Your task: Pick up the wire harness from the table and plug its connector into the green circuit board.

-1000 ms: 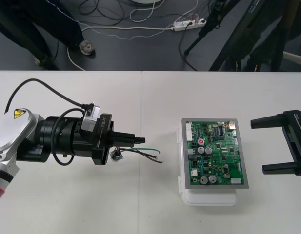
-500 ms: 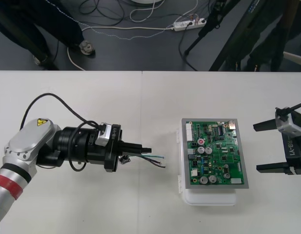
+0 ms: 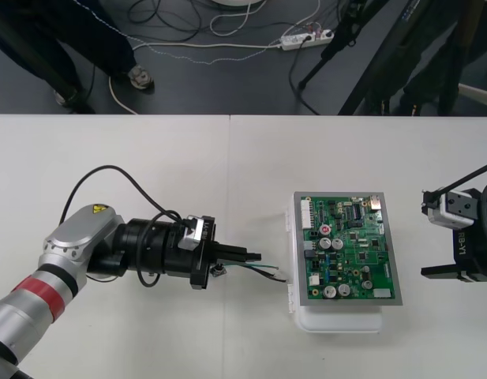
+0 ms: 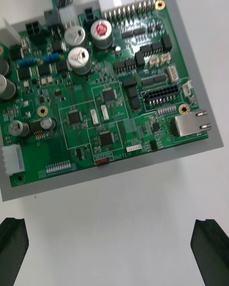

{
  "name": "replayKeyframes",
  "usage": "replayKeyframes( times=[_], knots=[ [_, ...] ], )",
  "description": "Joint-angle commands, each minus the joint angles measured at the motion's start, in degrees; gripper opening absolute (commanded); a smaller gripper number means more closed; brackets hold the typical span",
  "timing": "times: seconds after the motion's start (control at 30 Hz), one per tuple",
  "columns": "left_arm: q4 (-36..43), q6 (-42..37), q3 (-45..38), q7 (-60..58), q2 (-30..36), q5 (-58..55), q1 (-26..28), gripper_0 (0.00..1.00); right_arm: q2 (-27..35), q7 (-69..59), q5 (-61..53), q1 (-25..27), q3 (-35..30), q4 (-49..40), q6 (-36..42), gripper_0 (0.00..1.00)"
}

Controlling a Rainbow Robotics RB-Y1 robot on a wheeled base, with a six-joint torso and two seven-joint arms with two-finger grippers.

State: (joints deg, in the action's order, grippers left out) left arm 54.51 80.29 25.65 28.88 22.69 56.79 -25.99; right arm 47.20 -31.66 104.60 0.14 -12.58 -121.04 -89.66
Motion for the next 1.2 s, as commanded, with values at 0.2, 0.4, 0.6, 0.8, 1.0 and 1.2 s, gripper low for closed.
replayKeyframes(
  times=[0.2,0.4,0.6,0.8,1.0,1.2],
  knots=[
    [-2.65,2.68,1.51,5.75,-3.79,-0.10,-4.42,0.00,3.25,-0.77,9.57,-1.11,7.13,-1.48,-0.34,1.00],
    [-2.65,2.41,1.51,5.84,-4.32,-0.10,-5.39,0.00,3.16,-0.16,15.81,-3.04,11.17,-2.27,-0.34,1.00],
    [-2.65,1.89,1.51,5.84,-5.28,-0.10,-5.92,0.00,2.54,0.72,21.08,-5.15,15.57,-2.27,-0.34,1.00],
    [-2.65,0.83,1.77,5.58,-6.25,-0.10,-6.18,0.00,0.87,3.27,22.75,-6.12,16.18,-2.19,-0.34,1.00],
    [-2.65,0.04,2.30,5.49,-6.87,-0.19,-6.36,0.00,-0.01,7.40,23.45,-6.20,16.54,-2.19,-0.34,1.00],
    [-2.65,-0.75,2.91,5.49,-7.66,-0.63,-6.36,0.00,-0.62,6.52,24.95,-6.20,19.88,-2.10,-0.34,1.00]
  ],
)
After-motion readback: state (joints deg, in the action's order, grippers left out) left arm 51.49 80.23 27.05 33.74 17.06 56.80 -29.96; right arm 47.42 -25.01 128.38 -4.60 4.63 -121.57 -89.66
